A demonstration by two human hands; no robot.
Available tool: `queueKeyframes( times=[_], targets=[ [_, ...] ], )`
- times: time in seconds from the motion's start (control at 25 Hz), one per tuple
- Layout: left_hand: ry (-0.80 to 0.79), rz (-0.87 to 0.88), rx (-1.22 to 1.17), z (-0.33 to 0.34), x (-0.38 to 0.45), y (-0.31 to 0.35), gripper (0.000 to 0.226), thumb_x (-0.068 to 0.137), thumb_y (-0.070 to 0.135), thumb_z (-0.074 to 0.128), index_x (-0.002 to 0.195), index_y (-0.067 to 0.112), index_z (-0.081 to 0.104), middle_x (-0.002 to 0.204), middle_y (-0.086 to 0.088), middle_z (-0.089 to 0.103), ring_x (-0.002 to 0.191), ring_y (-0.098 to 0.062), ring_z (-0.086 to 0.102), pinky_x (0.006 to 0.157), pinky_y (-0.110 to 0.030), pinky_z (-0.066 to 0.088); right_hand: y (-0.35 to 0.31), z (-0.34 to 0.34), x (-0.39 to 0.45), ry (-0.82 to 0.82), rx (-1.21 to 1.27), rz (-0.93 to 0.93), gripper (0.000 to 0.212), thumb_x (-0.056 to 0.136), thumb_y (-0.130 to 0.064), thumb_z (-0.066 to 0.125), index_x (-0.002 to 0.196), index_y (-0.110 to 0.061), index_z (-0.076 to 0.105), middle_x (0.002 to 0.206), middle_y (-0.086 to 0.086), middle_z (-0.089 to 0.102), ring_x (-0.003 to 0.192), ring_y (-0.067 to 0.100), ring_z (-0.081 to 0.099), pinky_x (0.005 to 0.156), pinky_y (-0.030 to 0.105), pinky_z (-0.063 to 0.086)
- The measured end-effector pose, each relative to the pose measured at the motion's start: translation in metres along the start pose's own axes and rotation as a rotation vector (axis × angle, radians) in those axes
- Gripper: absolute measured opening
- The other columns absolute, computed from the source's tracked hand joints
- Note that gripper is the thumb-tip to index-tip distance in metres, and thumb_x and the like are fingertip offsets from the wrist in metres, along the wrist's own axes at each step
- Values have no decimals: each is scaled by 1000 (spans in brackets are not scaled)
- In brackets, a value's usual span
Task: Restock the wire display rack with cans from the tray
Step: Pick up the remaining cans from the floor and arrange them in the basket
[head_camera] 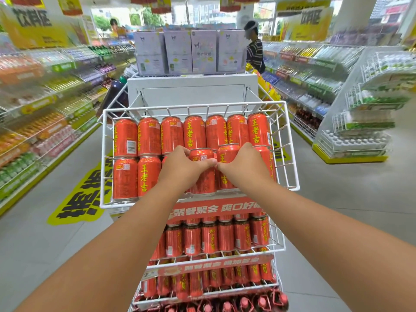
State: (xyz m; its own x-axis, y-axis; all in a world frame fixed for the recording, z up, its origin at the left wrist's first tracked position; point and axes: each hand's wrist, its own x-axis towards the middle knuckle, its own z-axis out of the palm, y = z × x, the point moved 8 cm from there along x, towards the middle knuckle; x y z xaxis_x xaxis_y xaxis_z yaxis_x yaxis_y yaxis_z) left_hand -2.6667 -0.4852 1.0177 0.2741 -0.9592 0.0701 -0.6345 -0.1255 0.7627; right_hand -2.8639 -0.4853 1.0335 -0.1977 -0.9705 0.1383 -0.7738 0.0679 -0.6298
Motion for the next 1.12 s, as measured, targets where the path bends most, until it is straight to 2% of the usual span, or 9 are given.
queueKeyframes(
  times=[0.12,0.2,0.28,0.48,0.72,0.8,0.92,1.0,1.12],
  targets=[
    [3,24,4,2,0,-2,90,68,75,78,134,20,54,119,1,65,98,-21,65,83,-42,58,1,9,-1,-8,-2,46,68,82,-46,83,126,-5,51,108,8,69,98,32,71,66,36,51],
    [7,39,-22,3,-1,-2,86,69,74,78,132,20,55,114,2,65,91,-17,65,76,-37,57,2,13,1,-8,1,64,63,82,-43,83,122,-5,55,110,11,71,97,33,71,67,37,54],
    [13,43,-36,4,-2,-2,84,71,73,78,132,20,54,113,3,64,87,-15,64,74,-35,55,1,15,0,-8,-14,72,60,83,-40,82,123,-4,55,114,13,70,99,34,71,66,35,50],
    [27,39,-60,5,-1,-6,81,69,74,78,127,22,56,114,3,67,97,-22,66,82,-40,58,-7,21,-13,5,-99,56,85,94,-30,72,154,-2,19,144,20,50,123,37,62,85,41,52],
    [31,41,-69,5,-3,-6,82,70,72,78,130,21,56,119,3,66,100,-22,66,83,-41,58,-5,27,-19,40,-92,20,83,98,-31,67,157,-1,16,159,18,34,130,37,57,94,45,55],
    [36,34,-66,5,-3,-6,84,70,73,78,132,20,55,121,3,65,102,-23,66,85,-43,58,-5,27,-19,53,-90,-15,89,98,-31,66,161,-4,10,162,17,30,135,36,52,99,48,54],
    [42,38,-72,4,-4,-4,84,72,72,77,134,20,55,120,5,64,102,-21,64,83,-40,57,-6,25,-21,74,-102,-93,89,99,-32,65,163,-6,9,161,15,30,143,33,42,106,45,49],
    [45,42,-76,4,-5,-2,83,74,70,78,135,19,54,116,8,59,98,-18,59,78,-34,50,-8,25,-25,99,-151,-154,86,100,-32,62,163,-4,10,161,15,31,149,31,34,112,41,44],
    [49,45,-82,8,-6,2,81,76,67,78,136,18,53,112,8,53,95,-16,54,75,-31,42,-11,26,-27,126,-220,-228,83,102,-29,60,163,-2,10,166,16,21,156,31,18,120,41,37]
  ],
)
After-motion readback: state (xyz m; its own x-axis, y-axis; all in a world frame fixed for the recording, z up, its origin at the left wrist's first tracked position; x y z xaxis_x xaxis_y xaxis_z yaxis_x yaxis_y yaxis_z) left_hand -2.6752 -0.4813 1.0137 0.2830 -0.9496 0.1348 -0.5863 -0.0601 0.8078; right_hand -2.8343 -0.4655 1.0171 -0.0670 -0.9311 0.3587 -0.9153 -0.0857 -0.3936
